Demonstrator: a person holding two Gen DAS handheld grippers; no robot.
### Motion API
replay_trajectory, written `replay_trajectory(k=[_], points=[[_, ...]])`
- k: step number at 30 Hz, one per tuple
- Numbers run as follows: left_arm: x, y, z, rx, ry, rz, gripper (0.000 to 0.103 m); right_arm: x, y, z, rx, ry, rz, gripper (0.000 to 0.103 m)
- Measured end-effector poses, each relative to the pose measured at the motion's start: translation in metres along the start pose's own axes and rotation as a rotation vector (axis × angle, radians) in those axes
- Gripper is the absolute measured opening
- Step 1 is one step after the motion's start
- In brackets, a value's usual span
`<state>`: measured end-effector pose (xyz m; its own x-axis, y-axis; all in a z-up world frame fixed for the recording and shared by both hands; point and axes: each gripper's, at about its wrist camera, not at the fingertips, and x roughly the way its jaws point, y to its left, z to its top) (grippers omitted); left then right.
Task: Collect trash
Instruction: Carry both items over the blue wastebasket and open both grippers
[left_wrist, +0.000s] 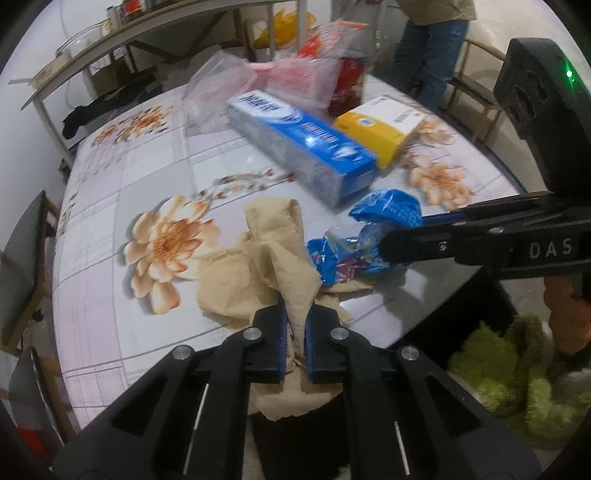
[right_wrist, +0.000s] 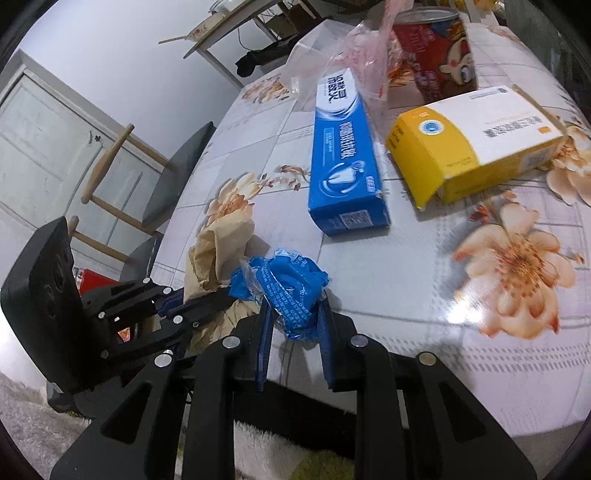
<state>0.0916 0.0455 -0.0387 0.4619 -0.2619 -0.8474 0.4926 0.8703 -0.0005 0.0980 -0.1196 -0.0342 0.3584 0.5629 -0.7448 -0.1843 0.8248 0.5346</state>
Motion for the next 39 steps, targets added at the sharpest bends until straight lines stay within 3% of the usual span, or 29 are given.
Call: replay_trajectory(k=[6,13,21,24,28,33,39], points=[[-0.006,-0.034,0.016,0.054,0.013,-0.121,0.006,-0.048,-0.023,-0.024,0.042,-0.056,-0.058,0.023],[0.000,-0.113,0.040,0.206,0.050,-0.311,0.006,-0.113,-0.066,-0.070,0.167,-0.142,-0.173,0.023],[0.030,-0.221,0.087,0.326,0.207,-0.582,0.006,-0.199,-0.134,-0.129,0.374,-0.257,-0.335,0.023],[0.046,-0.260,0.106,0.354,0.269,-0.635,0.006,-0.228,-0.165,-0.146,0.464,-0.293,-0.398,0.023],[0.091,-0.321,0.135,0.344,0.469,-0.731,0.005,-0.250,-0.208,-0.153,0.550,-0.310,-0.456,0.023],[0.163,-0.373,0.163,0.258,0.685,-0.727,0.005,-0.261,-0.271,-0.139,0.620,-0.284,-0.505,0.023],[0.241,-0.414,0.195,0.174,0.779,-0.637,0.005,-0.246,-0.355,-0.110,0.707,-0.222,-0.518,0.023]])
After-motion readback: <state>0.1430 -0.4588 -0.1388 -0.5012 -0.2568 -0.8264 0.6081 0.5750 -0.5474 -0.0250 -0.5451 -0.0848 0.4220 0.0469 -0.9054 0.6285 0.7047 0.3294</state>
